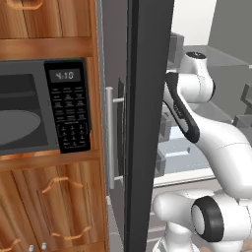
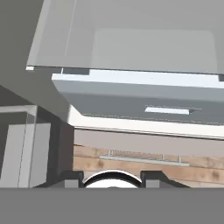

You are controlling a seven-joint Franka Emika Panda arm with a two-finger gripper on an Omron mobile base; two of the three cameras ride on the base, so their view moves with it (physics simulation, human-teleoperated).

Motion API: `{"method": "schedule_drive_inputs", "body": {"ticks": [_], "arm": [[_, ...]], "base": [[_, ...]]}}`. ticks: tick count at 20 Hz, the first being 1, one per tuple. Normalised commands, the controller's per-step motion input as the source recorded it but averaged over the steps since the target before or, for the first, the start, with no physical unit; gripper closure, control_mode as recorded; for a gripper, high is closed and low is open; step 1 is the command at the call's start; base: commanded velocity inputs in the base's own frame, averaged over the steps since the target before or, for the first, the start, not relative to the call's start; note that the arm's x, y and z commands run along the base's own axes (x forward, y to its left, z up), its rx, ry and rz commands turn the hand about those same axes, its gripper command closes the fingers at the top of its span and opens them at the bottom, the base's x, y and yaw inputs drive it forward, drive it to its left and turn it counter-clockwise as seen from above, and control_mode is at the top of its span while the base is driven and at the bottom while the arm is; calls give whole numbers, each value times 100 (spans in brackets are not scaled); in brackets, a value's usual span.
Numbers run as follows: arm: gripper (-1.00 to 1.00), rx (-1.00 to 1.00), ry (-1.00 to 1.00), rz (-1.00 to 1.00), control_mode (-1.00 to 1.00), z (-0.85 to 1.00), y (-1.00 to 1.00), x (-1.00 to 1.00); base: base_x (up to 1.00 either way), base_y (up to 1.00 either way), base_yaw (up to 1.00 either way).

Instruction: Place the tupperware containing the steak and sweet potato meal in the microwave. Close the microwave door and press the start button to reheat the meal.

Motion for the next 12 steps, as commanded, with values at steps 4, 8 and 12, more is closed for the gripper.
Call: {"method": "schedule_drive_inputs", "body": {"ticks": [4,8,12], "arm": [[-100,-1,-6,2,-100,-17,2,-1],[-100,1,-38,33,-100,30,-63,-22],[-100,0,-30,44,-100,64,-91,-9]], "base": [[0,0,0],[0,0,0],[0,0,0]]}}
